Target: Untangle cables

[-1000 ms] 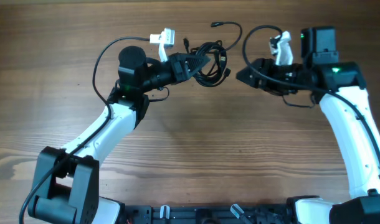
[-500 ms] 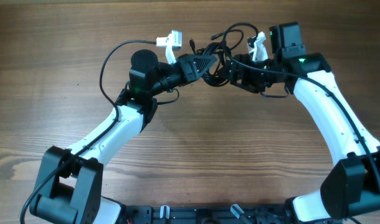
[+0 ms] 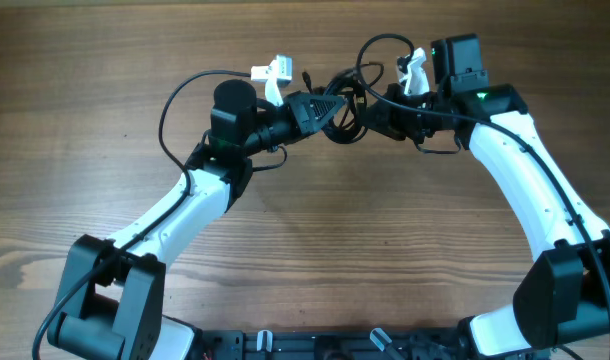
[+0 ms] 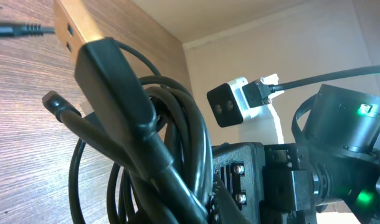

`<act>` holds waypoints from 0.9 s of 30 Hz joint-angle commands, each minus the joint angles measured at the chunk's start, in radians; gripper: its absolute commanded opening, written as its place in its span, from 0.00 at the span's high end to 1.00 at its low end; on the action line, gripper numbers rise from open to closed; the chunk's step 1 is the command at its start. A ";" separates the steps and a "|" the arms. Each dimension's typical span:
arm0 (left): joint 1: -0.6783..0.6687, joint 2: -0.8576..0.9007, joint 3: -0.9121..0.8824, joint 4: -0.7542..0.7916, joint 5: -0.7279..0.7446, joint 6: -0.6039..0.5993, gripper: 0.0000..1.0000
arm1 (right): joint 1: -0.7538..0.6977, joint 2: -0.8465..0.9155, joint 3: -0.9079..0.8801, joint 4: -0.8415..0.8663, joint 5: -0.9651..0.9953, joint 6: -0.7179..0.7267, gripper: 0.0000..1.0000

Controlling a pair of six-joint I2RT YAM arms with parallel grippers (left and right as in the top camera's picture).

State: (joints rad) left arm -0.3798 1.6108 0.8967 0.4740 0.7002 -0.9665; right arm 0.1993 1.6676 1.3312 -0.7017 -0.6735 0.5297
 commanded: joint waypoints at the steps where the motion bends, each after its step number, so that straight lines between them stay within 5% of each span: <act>1: 0.004 -0.024 0.009 0.008 -0.026 0.094 0.96 | -0.008 -0.044 -0.005 -0.050 -0.042 -0.070 0.96; 5: 0.040 -0.024 0.009 0.038 -0.063 0.152 0.96 | -0.014 -0.122 -0.005 -0.170 0.013 -0.111 0.96; 8: 0.066 -0.027 0.009 0.222 -0.050 0.135 0.96 | -0.004 -0.133 -0.008 -0.240 0.082 -0.111 0.96; 12: 0.066 -0.028 0.009 0.537 -0.051 -0.023 0.96 | 0.029 -0.113 -0.084 -0.166 0.079 -0.057 0.96; 15: 0.066 -0.028 0.009 0.570 -0.047 -0.093 0.96 | 0.024 -0.114 -0.103 -0.087 0.070 -0.047 0.94; 17: 0.066 -0.028 0.009 0.563 -0.043 -0.093 0.96 | 0.008 -0.121 -0.087 -0.080 0.067 -0.047 0.86; 20: 0.066 -0.028 0.009 0.562 -0.044 -0.091 0.96 | -0.046 -0.146 -0.039 -0.103 0.067 -0.056 0.59; 27: 0.069 -0.028 0.009 0.494 -0.043 -0.074 0.96 | -0.105 -0.256 -0.020 -0.108 0.046 -0.057 0.48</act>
State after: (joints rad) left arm -0.3370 1.6123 0.8749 0.9871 0.7059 -1.0470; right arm 0.1184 1.4685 1.2984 -0.8101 -0.6640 0.4919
